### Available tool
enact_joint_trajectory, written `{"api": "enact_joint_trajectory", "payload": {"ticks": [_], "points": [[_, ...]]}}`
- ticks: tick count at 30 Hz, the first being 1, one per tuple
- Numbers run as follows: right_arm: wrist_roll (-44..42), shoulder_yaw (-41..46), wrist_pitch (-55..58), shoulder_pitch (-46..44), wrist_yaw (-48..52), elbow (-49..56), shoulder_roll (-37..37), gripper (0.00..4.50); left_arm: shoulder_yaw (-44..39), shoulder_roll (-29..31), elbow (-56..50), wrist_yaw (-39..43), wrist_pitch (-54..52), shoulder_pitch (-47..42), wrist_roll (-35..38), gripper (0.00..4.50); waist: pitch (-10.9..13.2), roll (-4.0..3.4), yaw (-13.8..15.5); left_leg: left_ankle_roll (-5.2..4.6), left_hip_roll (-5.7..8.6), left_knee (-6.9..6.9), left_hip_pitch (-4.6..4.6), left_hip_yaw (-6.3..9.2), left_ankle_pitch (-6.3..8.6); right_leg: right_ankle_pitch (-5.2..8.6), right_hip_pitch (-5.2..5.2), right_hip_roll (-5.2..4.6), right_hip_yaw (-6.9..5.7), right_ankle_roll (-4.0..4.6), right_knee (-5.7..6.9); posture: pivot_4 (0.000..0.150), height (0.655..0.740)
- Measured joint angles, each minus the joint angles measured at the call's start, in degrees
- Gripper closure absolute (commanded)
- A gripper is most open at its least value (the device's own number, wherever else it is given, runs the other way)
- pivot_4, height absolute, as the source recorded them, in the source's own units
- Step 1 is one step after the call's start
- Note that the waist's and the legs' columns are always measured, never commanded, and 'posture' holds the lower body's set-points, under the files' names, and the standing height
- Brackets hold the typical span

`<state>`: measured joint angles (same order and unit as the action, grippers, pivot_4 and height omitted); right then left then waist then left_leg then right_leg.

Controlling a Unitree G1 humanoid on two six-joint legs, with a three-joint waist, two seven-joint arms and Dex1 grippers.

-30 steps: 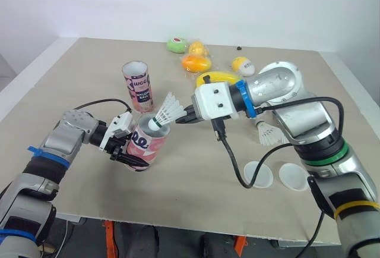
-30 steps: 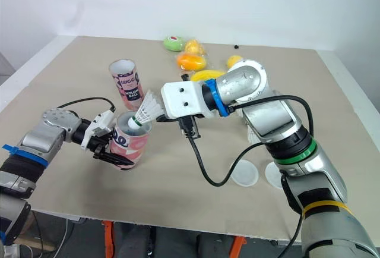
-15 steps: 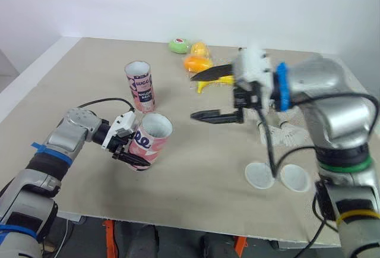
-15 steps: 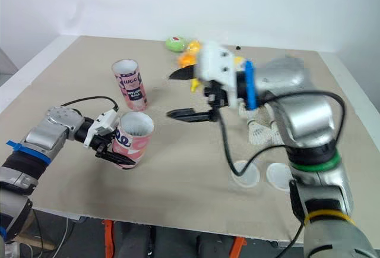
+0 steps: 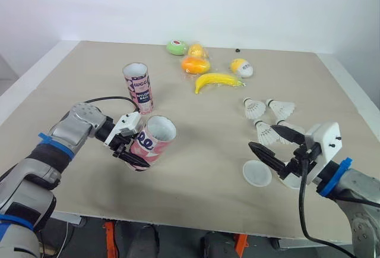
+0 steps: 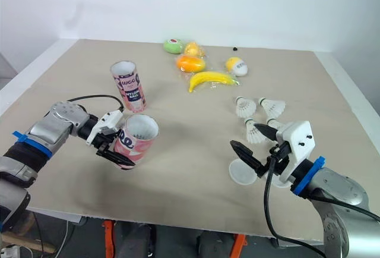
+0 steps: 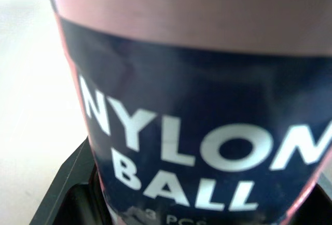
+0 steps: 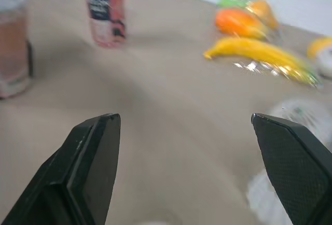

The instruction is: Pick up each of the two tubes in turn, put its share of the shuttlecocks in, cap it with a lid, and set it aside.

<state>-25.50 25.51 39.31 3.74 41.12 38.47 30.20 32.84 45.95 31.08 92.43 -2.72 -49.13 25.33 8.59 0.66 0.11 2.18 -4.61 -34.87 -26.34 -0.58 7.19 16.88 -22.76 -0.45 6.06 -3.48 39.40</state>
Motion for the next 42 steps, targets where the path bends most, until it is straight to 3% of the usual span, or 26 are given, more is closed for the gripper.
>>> {"api": "enact_joint_trajectory", "payload": {"ticks": [6, 20, 22, 24, 30, 36, 42], "points": [[3.88, -4.83, -1.05, -0.45, -5.53, -9.21, -0.22, 0.17, 0.62, 0.04, 0.73, 0.15, 0.6, -0.13, 1.12, 1.42, 0.0, 0.01, 0.07, -0.04, 0.02, 0.02, -0.08, -0.03, 0.01, 0.03, -0.06, -0.01, 0.06, -0.03, -0.03, 0.15, 0.7179], [8.81, -11.52, -4.59, -11.58, -11.87, -28.01, -0.63, 0.17, -0.04, 0.14, 0.33, 0.14, 0.45, 0.62, 1.6, 1.42, 0.0, 0.01, 0.17, -0.05, 0.05, 0.09, -0.11, -0.02, 0.02, 0.1, -0.09, 0.03, 0.1, -0.12, -0.03, 0.15, 0.7179], [8.95, -11.99, -4.76, -12.72, -12.38, -29.43, -0.64, 0.69, -0.24, 0.13, 0.21, 0.09, 0.38, 0.8, 1.59, 1.42, 0.0, 0.01, 0.17, -0.06, 0.06, 0.09, -0.11, -0.02, 0.02, 0.1, -0.09, 0.03, 0.1, -0.12, -0.03, 0.15, 0.7179], [9.04, -12.23, -5.04, -13.7, -12.7, -30.31, -0.64, 1.48, -0.47, 0.1, 0.06, 0.1, 0.29, 0.93, 1.53, 1.42, 0.0, 0.0, 0.17, -0.06, 0.06, 0.09, -0.11, -0.02, 0.03, 0.1, -0.08, 0.03, 0.1, -0.12, -0.03, 0.15, 0.7179], [9.35, -13.68, -5.77, -14.57, -12.68, -30.92, -0.6, 4.48, -1.28, -0.13, -0.25, 0.16, -0.11, 1.3, 1.17, 1.42, 0.0, 0.0, 0.17, -0.06, 0.07, 0.1, -0.12, -0.02, 0.03, 0.11, -0.08, 0.03, 0.1, -0.13, -0.03, 0.15, 0.7179], [8.92, -13.94, -5.56, -13.01, -11.12, -28.43, 0.22, 4.48, -1.62, -0.31, -0.27, 0.17, -0.16, 1.46, 1.01, 1.42, 0.0, 0.0, 0.19, -0.06, 0.08, 0.1, -0.12, -0.01, 0.03, 0.11, -0.08, 0.02, 0.11, -0.13, -0.03, 0.15, 0.7179], [3.17, -14.65, -4.27, -10.37, -3.02, -15.42, 5.3, 4.48, -1.89, -0.59, -0.25, 0.14, -0.21, 1.49, 0.71, 1.42, 0.01, -0.01, 0.23, -0.06, 0.08, 0.1, -0.13, 0.0, 0.03, 0.11, -0.05, 0.02, 0.11, -0.14, -0.03, 0.15, 0.7179]]}}
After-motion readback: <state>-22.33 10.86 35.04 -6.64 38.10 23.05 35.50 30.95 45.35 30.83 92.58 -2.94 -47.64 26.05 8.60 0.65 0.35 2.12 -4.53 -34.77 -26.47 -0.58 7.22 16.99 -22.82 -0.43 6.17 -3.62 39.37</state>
